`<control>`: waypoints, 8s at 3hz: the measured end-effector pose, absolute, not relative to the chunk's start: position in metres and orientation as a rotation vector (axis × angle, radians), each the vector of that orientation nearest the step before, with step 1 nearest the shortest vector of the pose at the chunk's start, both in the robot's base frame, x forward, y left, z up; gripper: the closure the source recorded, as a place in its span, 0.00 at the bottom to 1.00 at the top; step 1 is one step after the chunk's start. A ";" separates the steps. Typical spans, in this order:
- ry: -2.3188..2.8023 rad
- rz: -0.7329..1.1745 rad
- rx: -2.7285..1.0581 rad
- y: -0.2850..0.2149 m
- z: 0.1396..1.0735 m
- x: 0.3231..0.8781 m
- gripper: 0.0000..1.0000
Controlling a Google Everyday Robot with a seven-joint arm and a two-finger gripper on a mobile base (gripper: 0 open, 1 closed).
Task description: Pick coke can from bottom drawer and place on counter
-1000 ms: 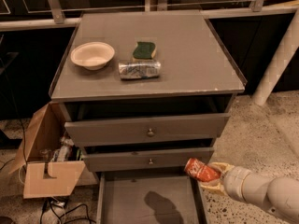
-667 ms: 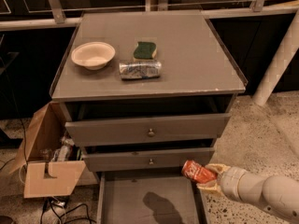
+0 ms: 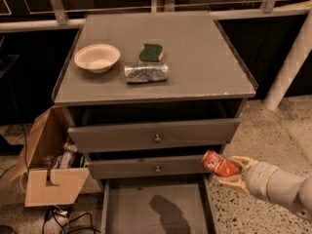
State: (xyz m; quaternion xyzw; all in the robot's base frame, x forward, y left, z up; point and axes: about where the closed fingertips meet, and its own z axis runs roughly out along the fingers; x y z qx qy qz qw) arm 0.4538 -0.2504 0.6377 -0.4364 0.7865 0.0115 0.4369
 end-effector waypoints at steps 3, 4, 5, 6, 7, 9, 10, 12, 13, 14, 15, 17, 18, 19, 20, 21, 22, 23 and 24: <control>1.877 -0.036 -1.038 -0.267 0.697 0.452 1.00; 1.850 -0.072 -1.026 -0.272 0.727 0.454 1.00; 1.789 -0.121 -0.992 -0.274 0.766 0.461 1.00; 1.783 -0.123 -0.989 -0.273 0.770 0.462 1.00; 1.764 -0.080 -0.922 -0.272 0.774 0.465 1.00; 1.625 -0.139 -0.681 -0.295 0.841 0.498 1.00; 1.535 -0.181 -0.587 -0.313 0.883 0.505 1.00; 1.508 -0.133 -0.493 -0.299 0.882 0.513 1.00; 1.463 -0.124 -0.360 -0.291 0.891 0.535 1.00; 1.427 -0.127 -0.270 -0.287 0.901 0.556 1.00; 1.428 -0.139 -0.253 -0.292 0.902 0.557 1.00; 1.426 -0.087 -0.188 -0.256 0.887 0.567 1.00; 1.389 -0.075 -0.068 -0.245 0.881 0.588 1.00; 1.351 -0.129 0.064 -0.259 0.879 0.603 1.00; 1.350 -0.173 0.112 -0.275 0.879 0.601 1.00; 1.338 -0.174 0.163 -0.275 0.875 0.609 1.00; 1.307 -0.136 0.248 -0.271 0.873 0.626 1.00; 1.289 -0.085 0.310 -0.264 0.869 0.634 1.00; 1.288 0.002 0.368 -0.262 0.857 0.626 1.00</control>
Offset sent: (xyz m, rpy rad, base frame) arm 0.0024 -0.0101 0.0409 0.0073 -0.0766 -0.0134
